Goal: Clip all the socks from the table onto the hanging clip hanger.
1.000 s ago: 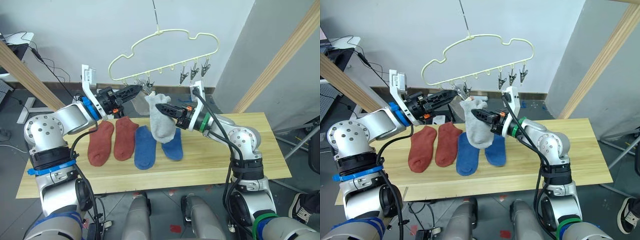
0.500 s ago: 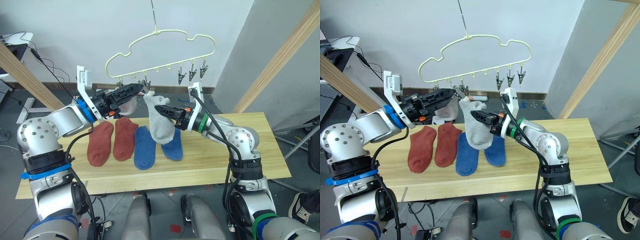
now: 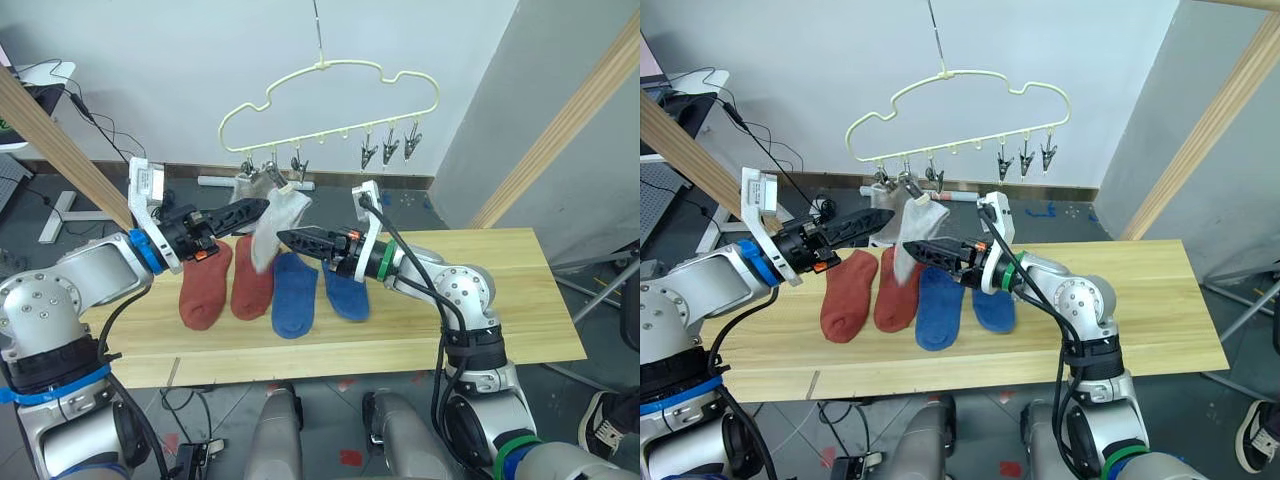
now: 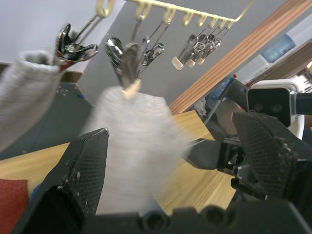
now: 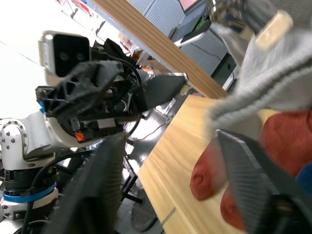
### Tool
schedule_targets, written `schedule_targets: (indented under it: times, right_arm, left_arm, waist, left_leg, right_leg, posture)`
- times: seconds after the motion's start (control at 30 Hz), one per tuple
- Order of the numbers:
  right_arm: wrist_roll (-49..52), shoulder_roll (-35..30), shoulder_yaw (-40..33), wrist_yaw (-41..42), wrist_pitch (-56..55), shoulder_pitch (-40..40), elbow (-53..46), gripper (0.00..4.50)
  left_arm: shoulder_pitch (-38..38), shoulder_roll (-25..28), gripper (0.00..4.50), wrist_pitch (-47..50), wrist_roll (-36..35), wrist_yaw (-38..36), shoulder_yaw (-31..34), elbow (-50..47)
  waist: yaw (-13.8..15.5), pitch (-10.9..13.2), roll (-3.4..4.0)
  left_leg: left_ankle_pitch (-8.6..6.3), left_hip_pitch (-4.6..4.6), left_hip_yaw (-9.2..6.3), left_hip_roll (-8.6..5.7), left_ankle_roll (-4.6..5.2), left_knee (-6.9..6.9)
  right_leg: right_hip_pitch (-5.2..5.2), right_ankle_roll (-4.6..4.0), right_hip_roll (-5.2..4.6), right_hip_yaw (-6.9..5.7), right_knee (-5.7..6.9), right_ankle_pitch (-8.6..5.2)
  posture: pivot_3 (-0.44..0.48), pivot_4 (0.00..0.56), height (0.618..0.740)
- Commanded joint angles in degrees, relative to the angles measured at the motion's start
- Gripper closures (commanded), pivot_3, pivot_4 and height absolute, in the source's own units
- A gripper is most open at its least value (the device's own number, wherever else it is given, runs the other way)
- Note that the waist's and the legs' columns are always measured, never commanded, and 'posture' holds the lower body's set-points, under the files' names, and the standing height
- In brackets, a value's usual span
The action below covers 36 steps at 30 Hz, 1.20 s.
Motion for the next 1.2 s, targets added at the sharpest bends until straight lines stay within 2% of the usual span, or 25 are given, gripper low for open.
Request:
schedule_targets:
  times: [0.03,0.27,0.47,0.57,0.77,0.97,1.2]
  right_arm:
    - [0.28,-2.99,-0.21,1.07,0.53,2.03,-3.13,0.02]
    - [-1.03,-11.85,-0.49,2.91,-1.57,5.16,-9.42,0.02]
    - [-3.70,-19.03,0.32,4.66,-5.47,6.80,-18.06,0.02]
    - [-5.34,-20.76,0.39,4.31,-8.03,7.82,-21.58,0.00]
    - [-7.88,-20.26,-0.29,1.74,-12.28,8.73,-24.00,0.00]
    - [-8.56,-18.05,-0.90,-1.16,-15.54,6.35,-24.62,0.00]
    - [-6.26,-18.69,-1.42,-0.77,-14.22,5.56,-26.43,0.00]
  left_arm:
    - [1.46,0.97,0.00,-2.13,-0.39,-0.08,-0.20,-4.03]
    - [3.49,1.24,0.00,-11.03,10.24,-1.02,-6.91,-8.48]
    - [3.93,-2.64,0.00,-26.67,27.71,1.23,-16.88,-10.33]
    - [3.25,-6.78,0.63,-33.52,32.80,1.76,-19.29,-9.18]
    - [2.49,-11.31,2.46,-45.89,44.61,1.36,-25.38,-4.94]
    - [-0.46,-17.05,2.46,-63.38,56.74,2.30,-29.72,5.64]
    - [-3.76,-21.58,2.46,-72.41,60.48,3.32,-28.46,15.68]
  waist:
    - [0.00,0.00,0.00]
    - [-0.04,0.00,0.00]
    - [0.01,0.00,0.00]
    - [0.03,-0.01,0.00]
    - [-0.20,-0.01,-0.01]
    - [-0.20,-0.02,-0.01]
    - [-0.35,-0.03,-0.01]
  left_leg:
    - [0.00,0.00,0.00,-0.01,0.00,0.00]
    - [0.00,-0.02,0.00,-0.01,0.00,-0.01]
    - [0.00,-0.06,0.05,-0.02,0.00,-0.05]
    - [0.00,-0.12,0.03,-0.01,0.00,-0.07]
    - [0.00,-0.20,0.03,-0.02,0.01,-0.05]
    - [0.00,-0.27,0.02,-0.04,0.02,0.06]
    - [0.00,-0.35,-0.03,-0.04,0.03,0.11]
  right_leg:
    - [0.01,0.00,-0.01,0.00,0.00,0.00]
    - [-0.01,0.05,0.02,0.01,-0.03,-0.03]
    - [0.00,0.07,0.04,0.06,-0.18,-0.04]
    - [-0.01,0.05,0.04,0.05,-0.29,-0.02]
    - [-0.01,0.03,0.05,0.04,-0.39,0.02]
    - [0.00,0.08,0.05,0.02,-0.39,0.06]
    - [-0.02,0.11,0.05,-0.03,-0.39,0.10]
  posture:
    - [0.060,0.277,0.740]
    - [0.049,0.274,0.740]
    - [0.029,0.267,0.740]
    - [0.018,0.264,0.740]
    - [-0.008,0.258,0.740]
    - [-0.028,0.253,0.740]
    - [-0.054,0.254,0.740]
